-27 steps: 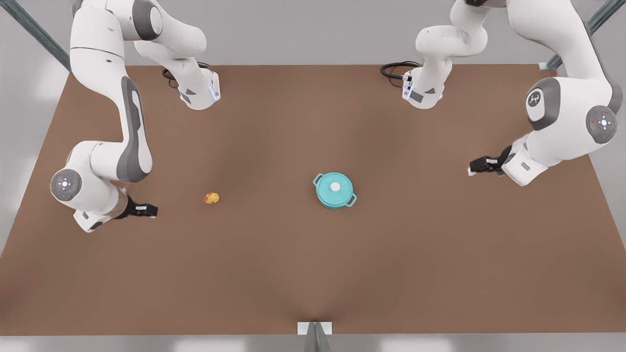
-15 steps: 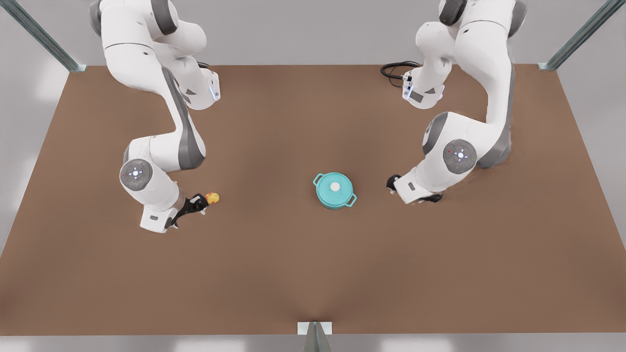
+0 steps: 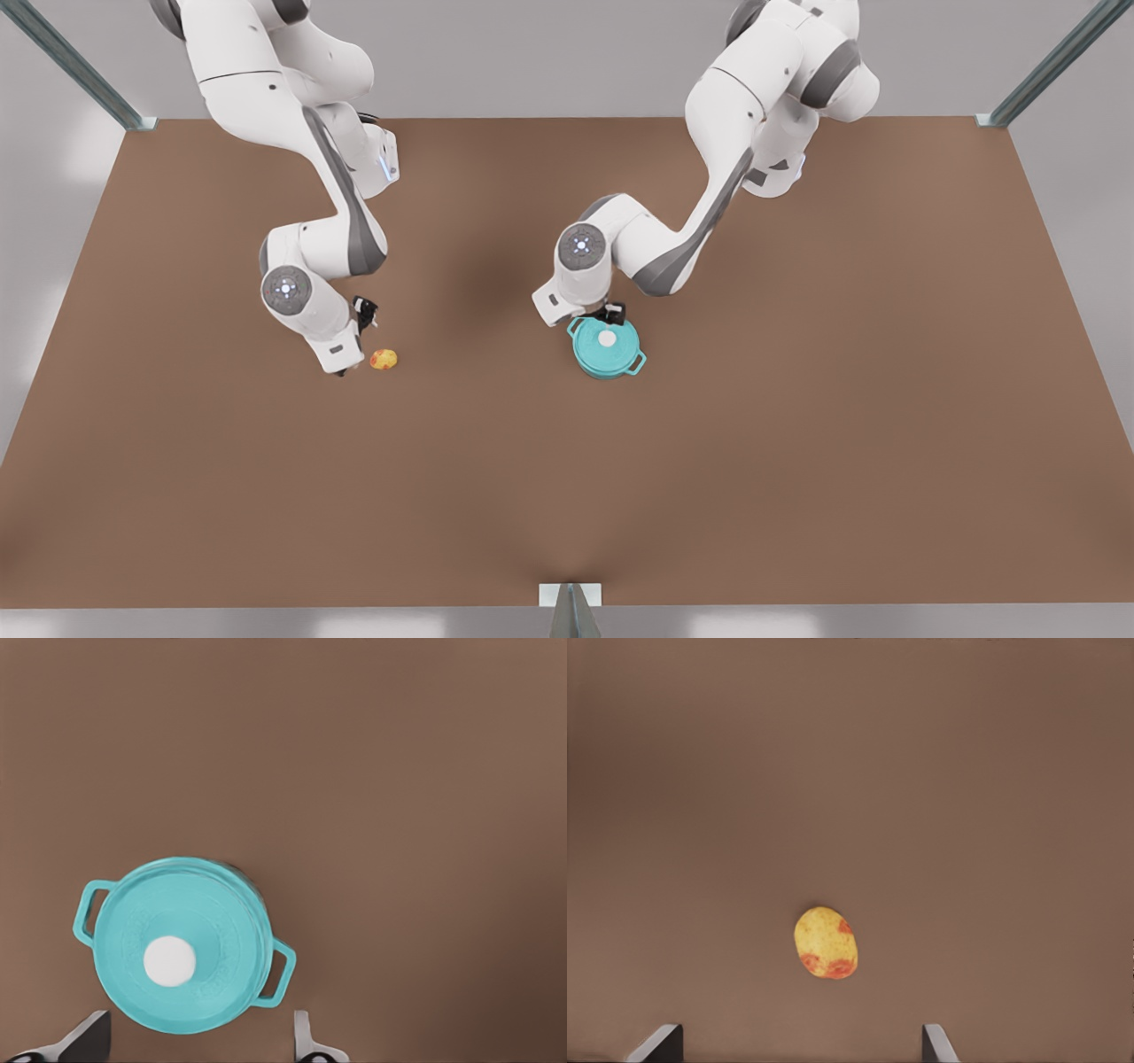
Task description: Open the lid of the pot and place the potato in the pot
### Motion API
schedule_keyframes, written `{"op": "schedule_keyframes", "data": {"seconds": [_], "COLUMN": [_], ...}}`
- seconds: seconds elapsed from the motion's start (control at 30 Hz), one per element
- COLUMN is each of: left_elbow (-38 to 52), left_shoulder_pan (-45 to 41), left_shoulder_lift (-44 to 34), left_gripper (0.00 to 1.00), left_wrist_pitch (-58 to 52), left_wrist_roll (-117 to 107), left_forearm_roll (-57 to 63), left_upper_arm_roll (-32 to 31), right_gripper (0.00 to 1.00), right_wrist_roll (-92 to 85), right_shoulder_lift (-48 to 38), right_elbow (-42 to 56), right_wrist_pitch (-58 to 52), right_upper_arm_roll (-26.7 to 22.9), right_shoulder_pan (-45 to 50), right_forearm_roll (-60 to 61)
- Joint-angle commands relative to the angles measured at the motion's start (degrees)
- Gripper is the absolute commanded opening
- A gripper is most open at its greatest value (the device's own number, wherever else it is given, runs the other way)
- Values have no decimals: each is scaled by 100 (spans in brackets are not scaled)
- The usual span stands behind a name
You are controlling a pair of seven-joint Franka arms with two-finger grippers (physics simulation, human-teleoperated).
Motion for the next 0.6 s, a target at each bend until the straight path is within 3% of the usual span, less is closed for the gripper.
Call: {"op": "schedule_keyframes", "data": {"seconds": [0.0, 0.1, 0.2, 0.57], "left_elbow": [-10, -511, -555, -951], "left_shoulder_pan": [-73, -108, 129, 199], "left_shoulder_lift": [144, 329, 276, 320], "left_gripper": [100, 100, 100, 100], "left_wrist_pitch": [648, 1474, 1396, 1457], "left_wrist_roll": [-3125, -3125, -2519, -2422], "left_forearm_roll": [399, 601, 610, 724], "left_upper_arm_roll": [1, 1, 36, 45], "right_gripper": [100, 100, 100, 100], "right_wrist_roll": [-3098, -3327, -3925, -4725], "right_shoulder_lift": [-5, 513, 953, 953], "right_elbow": [-48, -22, -22, -566], "right_wrist_pitch": [573, 1126, 1856, 1900], "right_upper_arm_roll": [39, 39, 12, 30], "right_shoulder_pan": [15, -3, -100, -223], "right_forearm_roll": [-45, -18, -18, 8]}}
